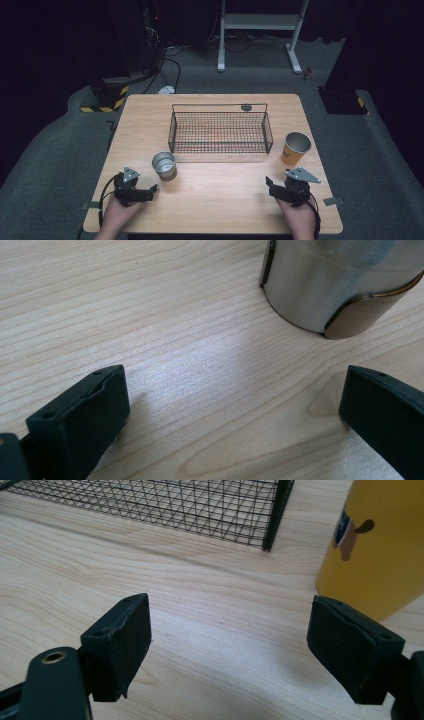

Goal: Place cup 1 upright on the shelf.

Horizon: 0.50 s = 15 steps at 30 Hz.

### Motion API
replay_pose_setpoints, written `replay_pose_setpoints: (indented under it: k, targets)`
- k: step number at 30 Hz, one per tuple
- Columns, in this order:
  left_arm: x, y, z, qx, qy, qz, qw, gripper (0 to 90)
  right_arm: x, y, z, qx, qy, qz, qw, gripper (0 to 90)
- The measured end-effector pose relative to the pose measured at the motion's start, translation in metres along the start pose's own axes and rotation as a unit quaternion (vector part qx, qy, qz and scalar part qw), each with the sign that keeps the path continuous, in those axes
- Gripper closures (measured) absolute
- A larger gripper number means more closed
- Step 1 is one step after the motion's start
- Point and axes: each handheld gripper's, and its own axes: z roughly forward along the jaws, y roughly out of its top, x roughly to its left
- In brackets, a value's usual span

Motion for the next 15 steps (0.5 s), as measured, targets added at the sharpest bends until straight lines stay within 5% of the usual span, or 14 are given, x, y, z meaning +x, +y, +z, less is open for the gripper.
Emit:
replay_pose_setpoints:
  k: [15]
  targets:
    - [0.000,0.000,0.000,0.000,0.000,0.000,1.0000,0.2,-0.013,-0.002,-0.004,0.000,-0.022,0.016,0.9996,14.8]
